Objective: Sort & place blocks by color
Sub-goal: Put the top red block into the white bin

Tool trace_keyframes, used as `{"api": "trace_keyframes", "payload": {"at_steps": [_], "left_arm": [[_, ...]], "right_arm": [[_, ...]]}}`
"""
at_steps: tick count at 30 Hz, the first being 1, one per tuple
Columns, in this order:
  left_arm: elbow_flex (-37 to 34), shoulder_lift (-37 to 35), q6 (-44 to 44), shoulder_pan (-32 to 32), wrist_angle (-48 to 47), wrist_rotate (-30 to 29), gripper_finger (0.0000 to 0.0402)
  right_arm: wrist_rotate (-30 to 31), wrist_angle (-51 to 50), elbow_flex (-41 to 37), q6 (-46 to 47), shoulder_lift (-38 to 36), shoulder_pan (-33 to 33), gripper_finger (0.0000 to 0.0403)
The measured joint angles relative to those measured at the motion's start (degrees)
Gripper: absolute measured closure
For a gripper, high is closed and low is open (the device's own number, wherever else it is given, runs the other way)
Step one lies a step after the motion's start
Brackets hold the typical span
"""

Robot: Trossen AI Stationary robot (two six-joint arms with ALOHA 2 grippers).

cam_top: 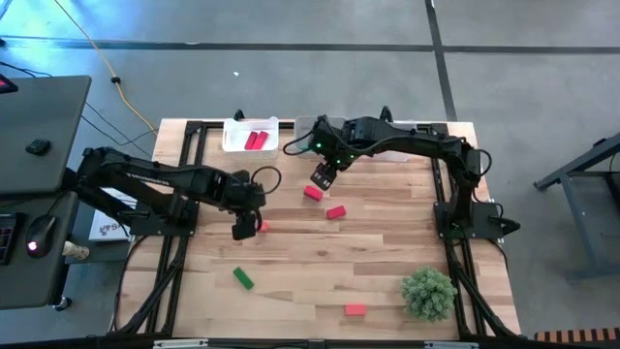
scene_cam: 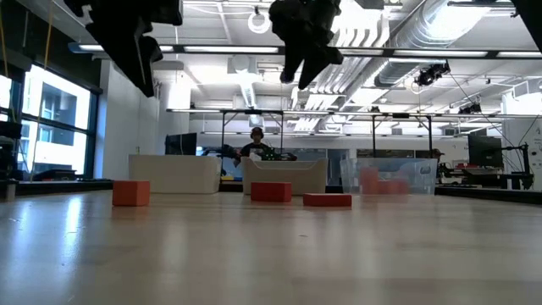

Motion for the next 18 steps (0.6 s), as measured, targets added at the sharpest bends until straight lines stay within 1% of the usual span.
{"api": "trace_keyframes", "payload": {"at_steps": [8, 18], "left_arm": [[0.0, 0.0, -2.6, -4.6, 0.0, 0.0, 0.0181], [0.0, 0.0, -4.6, -5.9, 0.0, -0.2, 0.0181]], "right_arm": [[0.3, 2.9, 0.0, -1.0, 4.0, 0.2, 0.0194], [-0.8, 3.1, 0.0, -1.0, 10.3, 0.2, 0.0194]]}}
